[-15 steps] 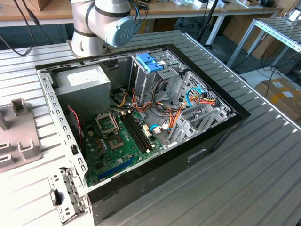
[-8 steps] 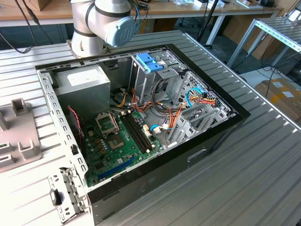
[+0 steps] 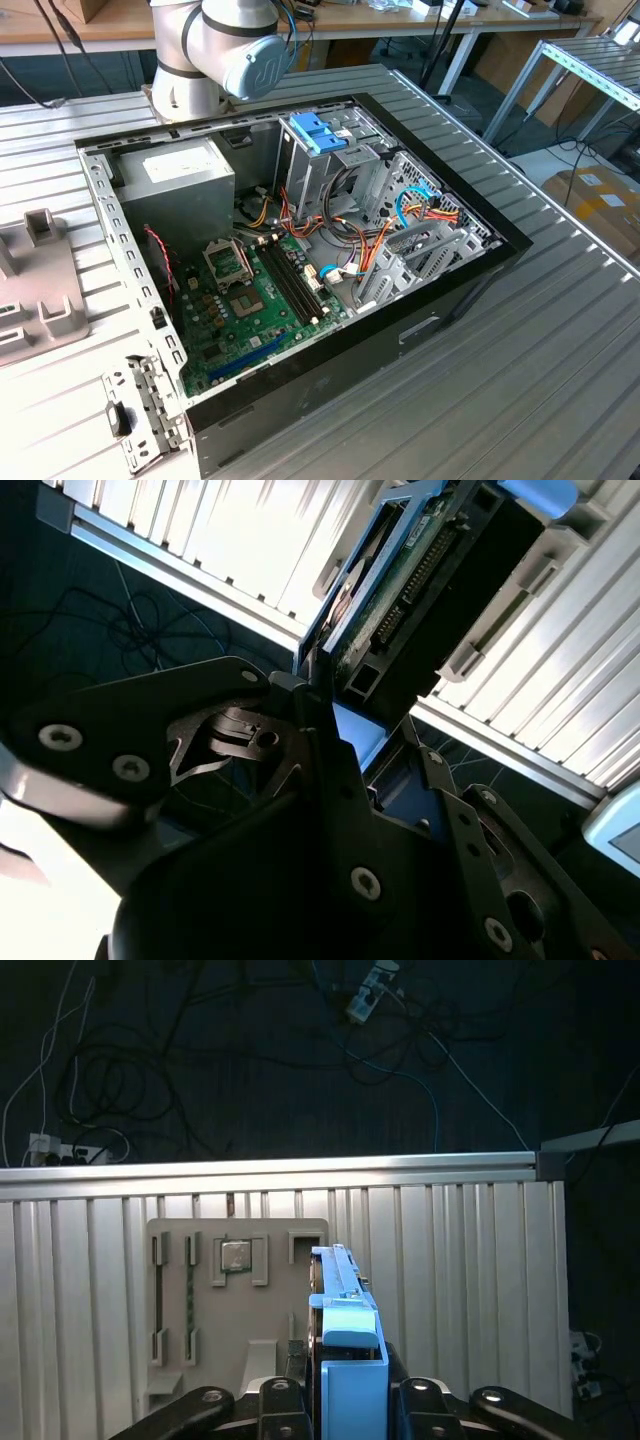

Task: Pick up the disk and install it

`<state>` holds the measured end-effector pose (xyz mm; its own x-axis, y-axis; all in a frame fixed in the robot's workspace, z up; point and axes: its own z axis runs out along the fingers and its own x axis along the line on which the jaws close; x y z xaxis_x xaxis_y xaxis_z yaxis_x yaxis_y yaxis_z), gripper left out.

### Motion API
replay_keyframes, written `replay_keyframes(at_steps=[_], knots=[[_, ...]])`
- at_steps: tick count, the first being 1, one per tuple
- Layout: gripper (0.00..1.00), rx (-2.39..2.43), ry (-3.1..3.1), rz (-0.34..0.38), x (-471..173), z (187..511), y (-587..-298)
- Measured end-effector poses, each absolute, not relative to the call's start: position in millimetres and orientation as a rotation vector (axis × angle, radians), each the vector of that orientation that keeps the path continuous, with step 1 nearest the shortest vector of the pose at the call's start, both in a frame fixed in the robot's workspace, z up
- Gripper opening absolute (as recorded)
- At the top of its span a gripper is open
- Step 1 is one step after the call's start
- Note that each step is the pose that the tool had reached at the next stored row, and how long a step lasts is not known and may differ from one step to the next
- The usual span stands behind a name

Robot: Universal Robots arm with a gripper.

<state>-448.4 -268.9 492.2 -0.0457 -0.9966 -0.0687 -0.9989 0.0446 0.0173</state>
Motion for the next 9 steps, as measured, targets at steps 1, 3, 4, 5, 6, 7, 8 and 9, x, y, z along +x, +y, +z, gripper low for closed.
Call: replay_keyframes(at_steps=[1,3,4,5,6,7,8,9], knots=[[0.37,-2.144,2.243,0.093,-448,493,-269],[0.37,-2.144,2.243,0.093,-448,496,-269],[0.37,-2.144,2.243,0.093,-448,497,-269],[0.37,-2.144,2.243,0.093,-448,499,-269],[0.37,-2.144,2.243,0.093,-448,501,-269],[0.37,-2.144,2.243,0.093,-448,503,-269],[0.37,-2.144,2.243,0.093,-448,505,-269],[0.37,-2.144,2.243,0.093,-448,506,-269]])
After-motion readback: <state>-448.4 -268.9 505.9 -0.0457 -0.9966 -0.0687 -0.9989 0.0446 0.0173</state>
